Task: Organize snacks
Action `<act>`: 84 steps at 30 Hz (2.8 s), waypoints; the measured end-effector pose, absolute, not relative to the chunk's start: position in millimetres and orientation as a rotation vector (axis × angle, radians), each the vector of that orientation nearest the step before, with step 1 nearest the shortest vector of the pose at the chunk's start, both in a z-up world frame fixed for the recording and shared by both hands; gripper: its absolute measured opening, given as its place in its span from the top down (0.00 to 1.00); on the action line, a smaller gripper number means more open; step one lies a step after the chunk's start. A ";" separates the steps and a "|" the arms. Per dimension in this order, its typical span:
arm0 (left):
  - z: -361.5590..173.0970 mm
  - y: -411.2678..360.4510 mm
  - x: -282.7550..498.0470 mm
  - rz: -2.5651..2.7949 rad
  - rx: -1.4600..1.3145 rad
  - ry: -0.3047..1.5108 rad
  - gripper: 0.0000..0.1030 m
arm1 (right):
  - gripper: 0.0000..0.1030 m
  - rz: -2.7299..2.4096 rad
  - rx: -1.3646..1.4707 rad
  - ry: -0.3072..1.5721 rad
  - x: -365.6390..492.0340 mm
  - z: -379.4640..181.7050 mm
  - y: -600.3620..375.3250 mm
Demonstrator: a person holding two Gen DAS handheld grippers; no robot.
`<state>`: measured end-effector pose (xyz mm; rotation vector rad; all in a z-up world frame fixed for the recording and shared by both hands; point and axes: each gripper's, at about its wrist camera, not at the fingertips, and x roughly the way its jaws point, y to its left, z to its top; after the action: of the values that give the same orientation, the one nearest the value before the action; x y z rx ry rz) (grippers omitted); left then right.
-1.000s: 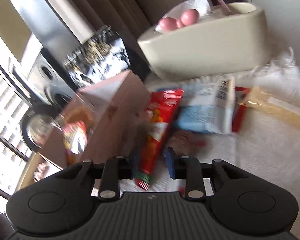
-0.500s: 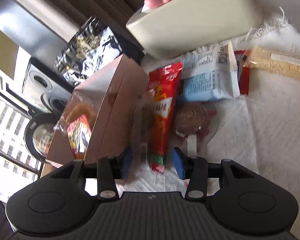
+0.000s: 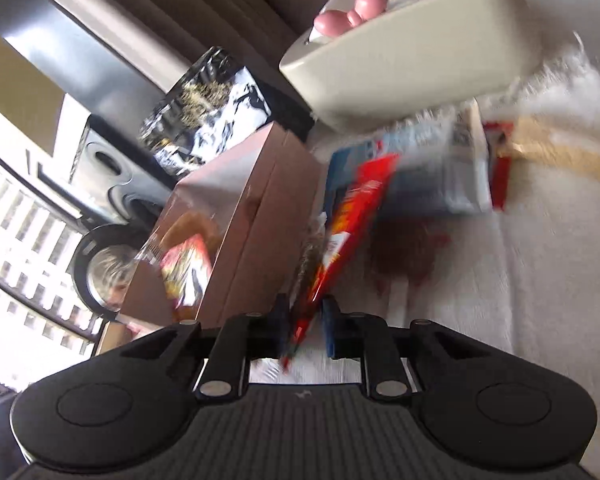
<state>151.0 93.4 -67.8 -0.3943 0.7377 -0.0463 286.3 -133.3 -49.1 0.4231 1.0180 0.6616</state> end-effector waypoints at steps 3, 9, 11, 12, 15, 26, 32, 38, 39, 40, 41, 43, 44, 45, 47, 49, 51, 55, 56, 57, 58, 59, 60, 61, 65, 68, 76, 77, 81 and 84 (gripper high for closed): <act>-62.2 84.3 148.5 -0.084 -0.381 0.729 0.51 | 0.91 0.685 0.418 1.031 269.0 -46.2 -148.3; -58.4 64.7 150.1 -0.114 -0.343 0.727 0.51 | 0.88 0.658 0.334 0.962 244.7 -32.1 -171.9; -57.4 61.1 150.5 -0.108 -0.334 0.725 0.51 | 0.86 0.663 0.340 0.972 247.2 -33.5 -170.0; -56.7 59.9 150.0 -0.105 -0.329 0.725 0.51 | 0.80 0.676 0.366 0.985 250.3 -36.1 -167.8; -54.9 61.5 147.3 -0.091 -0.319 0.725 0.51 | 0.60 0.665 0.428 1.010 262.4 -48.4 -154.7; -66.9 80.2 148.1 -0.052 -0.365 0.736 0.51 | 0.49 0.560 0.441 0.948 281.0 -65.0 -112.0; -70.8 85.5 147.6 -0.054 -0.387 0.741 0.51 | 0.48 0.605 0.437 0.942 285.8 -66.3 -105.6; -69.3 86.0 148.2 -0.053 -0.393 0.738 0.51 | 0.77 0.689 0.431 1.023 279.3 -67.8 -110.7; -68.5 85.2 147.2 -0.056 -0.390 0.739 0.52 | 0.78 0.698 0.439 1.030 278.1 -69.3 -112.1; -67.1 84.6 145.6 -0.060 -0.387 0.737 0.52 | 0.79 0.701 0.445 1.034 277.3 -69.9 -113.3; -65.2 84.1 143.6 -0.062 -0.383 0.734 0.52 | 0.80 0.712 0.452 1.040 276.2 -69.8 -115.1; -61.4 84.9 139.7 -0.070 -0.374 0.726 0.52 | 0.82 0.742 0.462 1.051 271.9 -67.4 -120.7; -59.5 85.5 137.9 -0.074 -0.371 0.721 0.52 | 0.82 0.756 0.462 1.058 268.3 -65.2 -124.0; -57.7 85.9 136.0 -0.081 -0.366 0.716 0.52 | 0.83 0.774 0.453 1.065 262.9 -62.1 -128.6; -55.9 86.2 133.4 -0.099 -0.360 0.712 0.52 | 0.83 0.799 0.426 1.067 251.6 -55.1 -139.7; -56.2 86.9 132.8 -0.109 -0.360 0.710 0.52 | 0.83 0.816 0.401 1.074 241.9 -48.2 -152.5; -56.0 91.6 134.4 -0.084 -0.356 0.697 0.52 | 0.83 0.821 0.368 1.075 233.3 -41.6 -165.5; -53.1 104.8 149.5 -0.038 -0.354 0.669 0.52 | 0.76 0.736 0.278 1.023 229.5 -32.5 -187.7; -51.9 105.6 154.2 -0.041 -0.350 0.665 0.52 | 0.75 0.703 0.269 1.015 231.2 -32.6 -192.3; -50.4 105.2 158.8 -0.047 -0.347 0.661 0.51 | 0.73 0.670 0.258 1.009 233.5 -33.4 -196.2; -49.3 103.6 163.8 -0.051 -0.345 0.667 0.52 | 0.72 0.645 0.249 1.004 235.4 -34.5 -198.5; -49.1 101.6 167.7 -0.063 -0.344 0.667 0.51 | 0.71 0.624 0.244 0.999 237.1 -35.9 -200.4; -49.1 98.2 171.5 -0.075 -0.339 0.667 0.51 | 0.69 0.608 0.244 0.995 239.1 -37.9 -202.3; -49.6 94.4 174.7 -0.083 -0.331 0.669 0.51 | 0.67 0.593 0.250 0.996 240.9 -39.9 -203.4; -52.9 81.0 189.1 -0.118 -0.324 0.675 0.52 | 0.61 0.549 0.231 0.977 243.6 -46.8 -204.0; -50.9 66.4 194.2 -0.132 -0.307 0.675 0.52 | 0.55 0.534 0.202 0.948 243.8 -46.9 -200.1; -50.0 -39.8 190.4 -0.356 0.065 0.681 0.50 | 0.42 0.348 0.132 0.785 236.9 -35.3 -222.7; -54.0 -48.9 193.2 -0.357 0.102 0.693 0.50 | 0.42 0.340 0.141 0.784 235.9 -36.7 -227.7; -71.5 -66.3 209.0 -0.339 0.174 0.767 0.50 | 0.41 0.334 0.171 0.801 228.5 -47.1 -243.9; -75.3 -63.0 214.9 -0.337 0.158 0.776 0.44 | 0.40 0.345 0.161 0.781 220.9 -52.8 -248.0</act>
<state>214.9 -63.0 -75.3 0.1583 0.7757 -0.3372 220.9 -248.0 -52.8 0.1609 0.7812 0.3446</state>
